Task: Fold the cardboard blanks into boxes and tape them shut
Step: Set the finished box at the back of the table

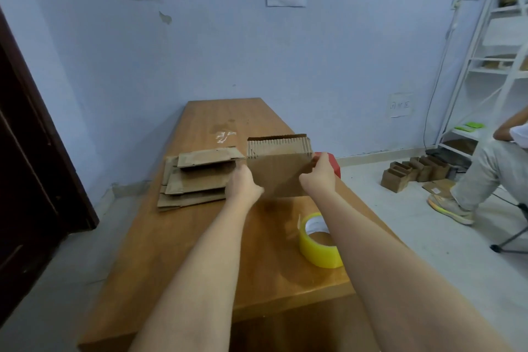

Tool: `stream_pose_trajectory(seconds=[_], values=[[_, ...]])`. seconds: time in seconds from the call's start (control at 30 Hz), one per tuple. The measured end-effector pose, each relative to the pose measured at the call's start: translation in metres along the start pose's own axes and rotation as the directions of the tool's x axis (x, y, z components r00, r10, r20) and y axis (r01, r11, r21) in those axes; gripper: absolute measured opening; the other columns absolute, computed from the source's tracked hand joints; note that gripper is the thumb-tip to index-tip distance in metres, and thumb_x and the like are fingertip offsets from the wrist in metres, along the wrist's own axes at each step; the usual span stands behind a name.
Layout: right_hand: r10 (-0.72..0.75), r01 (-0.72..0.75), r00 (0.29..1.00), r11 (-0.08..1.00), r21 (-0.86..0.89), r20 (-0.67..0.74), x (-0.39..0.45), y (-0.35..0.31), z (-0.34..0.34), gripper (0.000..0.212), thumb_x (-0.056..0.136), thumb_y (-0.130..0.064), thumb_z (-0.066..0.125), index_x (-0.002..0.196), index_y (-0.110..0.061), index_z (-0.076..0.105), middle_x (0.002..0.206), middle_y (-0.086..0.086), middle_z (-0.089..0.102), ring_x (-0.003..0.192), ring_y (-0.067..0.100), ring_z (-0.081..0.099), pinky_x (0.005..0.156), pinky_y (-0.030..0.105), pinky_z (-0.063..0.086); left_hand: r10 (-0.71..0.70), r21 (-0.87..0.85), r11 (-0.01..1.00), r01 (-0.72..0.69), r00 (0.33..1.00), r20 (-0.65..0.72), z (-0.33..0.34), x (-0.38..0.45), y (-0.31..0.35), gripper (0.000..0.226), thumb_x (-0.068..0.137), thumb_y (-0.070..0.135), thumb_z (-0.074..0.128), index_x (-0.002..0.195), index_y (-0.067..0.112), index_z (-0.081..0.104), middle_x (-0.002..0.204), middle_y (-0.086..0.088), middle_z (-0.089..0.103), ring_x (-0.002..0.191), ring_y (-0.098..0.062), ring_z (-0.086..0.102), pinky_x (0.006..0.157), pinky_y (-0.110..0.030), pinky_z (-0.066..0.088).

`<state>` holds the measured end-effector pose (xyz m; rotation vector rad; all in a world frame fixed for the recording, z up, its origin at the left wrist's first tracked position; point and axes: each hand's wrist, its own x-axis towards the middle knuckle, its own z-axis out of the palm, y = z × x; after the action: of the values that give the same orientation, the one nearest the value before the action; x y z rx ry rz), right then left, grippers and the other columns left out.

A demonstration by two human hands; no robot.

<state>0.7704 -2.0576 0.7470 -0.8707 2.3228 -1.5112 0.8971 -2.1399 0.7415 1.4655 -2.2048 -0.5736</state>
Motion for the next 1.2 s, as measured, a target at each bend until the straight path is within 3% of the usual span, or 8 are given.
stream_pose_trajectory(seconds=[0.17,0.3,0.4,0.53,0.73,0.93,1.2], values=[[-0.017,0.017,1.0,0.999,0.048,-0.007,0.036,0.021,0.014,0.06,0.08,-0.007,0.068,0.131,-0.012,0.036,0.122,0.007,0.055,0.112,0.026,0.057,0.091,0.042,0.054,0.012,0.011,1.0,-0.012,0.998,-0.055,0.036,0.022,0.011,0.05,0.084,0.023,0.068,0.124,0.005,0.043,0.125,-0.012,0.051,0.114,-0.029,0.052,0.083,-0.035,0.048],[-0.079,0.079,0.997,0.995,0.064,-0.008,0.068,0.02,0.026,0.052,0.078,-0.014,0.073,0.117,-0.015,0.039,0.113,0.002,0.053,0.105,0.021,0.056,0.088,0.038,0.053,-0.001,-0.003,1.0,0.001,0.996,-0.093,0.047,0.044,0.021,0.057,0.086,0.031,0.066,0.129,0.005,0.039,0.129,-0.011,0.049,0.117,-0.029,0.051,0.089,-0.035,0.047],[-0.133,0.133,0.991,0.99,0.037,-0.022,0.099,0.006,0.031,0.046,0.08,-0.015,0.072,0.107,-0.021,0.035,0.102,-0.004,0.049,0.094,0.015,0.056,0.077,0.03,0.053,-0.013,-0.041,0.999,0.008,0.993,-0.12,0.045,0.072,0.03,0.055,0.087,0.034,0.064,0.127,0.005,0.04,0.127,-0.012,0.05,0.115,-0.029,0.052,0.087,-0.036,0.047],[-0.169,0.17,0.985,0.985,0.027,-0.026,0.138,-0.006,0.041,0.044,0.082,-0.015,0.071,0.106,-0.02,0.034,0.097,-0.005,0.047,0.086,0.012,0.052,0.072,0.026,0.05,-0.037,-0.072,0.997,0.027,0.987,-0.155,0.046,0.11,0.042,0.054,0.087,0.032,0.064,0.127,0.004,0.04,0.126,-0.012,0.051,0.114,-0.029,0.053,0.083,-0.035,0.046],[-0.094,0.094,0.994,0.996,0.003,-0.05,0.181,0.004,0.078,0.047,0.08,-0.02,0.071,0.111,-0.016,0.036,0.114,0.004,0.051,0.1,0.022,0.057,0.083,0.041,0.055,-0.103,-0.063,0.994,0.094,0.982,-0.158,0.079,0.157,0.05,0.056,0.088,0.027,0.064,0.13,0.003,0.037,0.132,-0.013,0.048,0.119,-0.029,0.051,0.09,-0.035,0.046],[-0.046,0.046,0.999,0.999,0.001,-0.024,0.229,0.025,0.102,0.056,0.081,-0.022,0.072,0.122,-0.013,0.034,0.124,0.006,0.049,0.11,0.026,0.055,0.086,0.04,0.053,-0.065,0.033,0.997,0.072,0.983,-0.175,0.109,0.204,0.05,0.052,0.09,0.024,0.061,0.131,0.005,0.036,0.132,-0.013,0.047,0.118,-0.027,0.05,0.092,-0.034,0.048],[-0.085,0.085,0.994,0.996,-0.004,-0.063,0.264,0.046,0.122,0.046,0.084,-0.021,0.069,0.111,-0.018,0.033,0.102,-0.003,0.048,0.096,0.021,0.057,0.083,0.043,0.054,-0.078,0.007,0.997,0.081,0.982,-0.173,0.135,0.247,0.048,0.047,0.094,0.017,0.053,0.136,0.005,0.034,0.136,-0.013,0.045,0.123,-0.028,0.047,0.096,-0.035,0.044]])
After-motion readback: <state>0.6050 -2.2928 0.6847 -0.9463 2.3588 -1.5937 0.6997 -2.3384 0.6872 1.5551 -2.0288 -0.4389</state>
